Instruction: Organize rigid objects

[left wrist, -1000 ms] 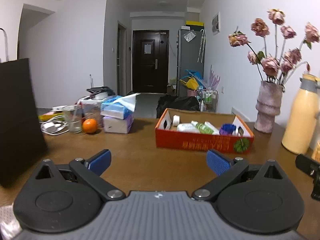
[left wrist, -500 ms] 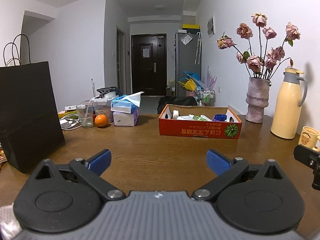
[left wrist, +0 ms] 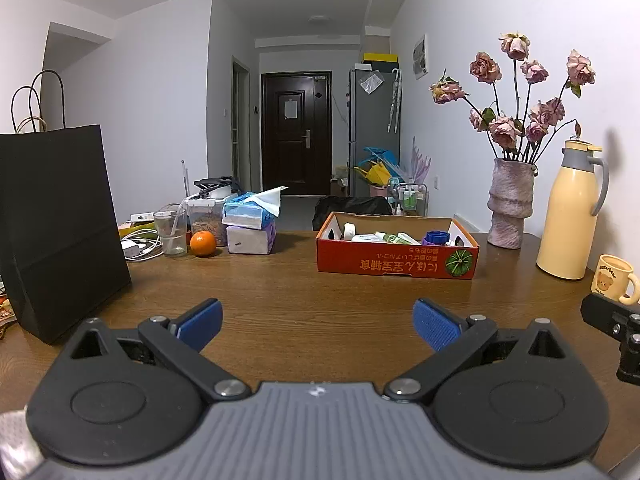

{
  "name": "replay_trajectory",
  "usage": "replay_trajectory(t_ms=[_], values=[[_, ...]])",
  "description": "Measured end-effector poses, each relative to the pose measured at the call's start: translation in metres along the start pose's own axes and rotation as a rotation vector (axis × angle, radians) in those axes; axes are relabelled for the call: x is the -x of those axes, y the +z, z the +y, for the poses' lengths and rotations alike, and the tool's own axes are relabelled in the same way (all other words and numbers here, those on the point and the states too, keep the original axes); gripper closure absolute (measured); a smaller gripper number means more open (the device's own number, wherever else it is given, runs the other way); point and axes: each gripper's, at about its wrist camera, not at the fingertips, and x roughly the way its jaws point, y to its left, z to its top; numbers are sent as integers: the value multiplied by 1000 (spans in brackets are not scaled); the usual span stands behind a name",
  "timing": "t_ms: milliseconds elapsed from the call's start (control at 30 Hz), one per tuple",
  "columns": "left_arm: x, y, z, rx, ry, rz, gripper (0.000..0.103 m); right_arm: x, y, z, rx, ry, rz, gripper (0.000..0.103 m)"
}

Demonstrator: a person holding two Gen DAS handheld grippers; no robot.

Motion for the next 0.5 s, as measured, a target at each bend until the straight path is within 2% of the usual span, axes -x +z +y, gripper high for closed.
replay_trajectory(t_ms=[500], values=[[0, 0, 3, 3, 2, 1, 0, -1, -1, 4, 6, 1, 6, 0]])
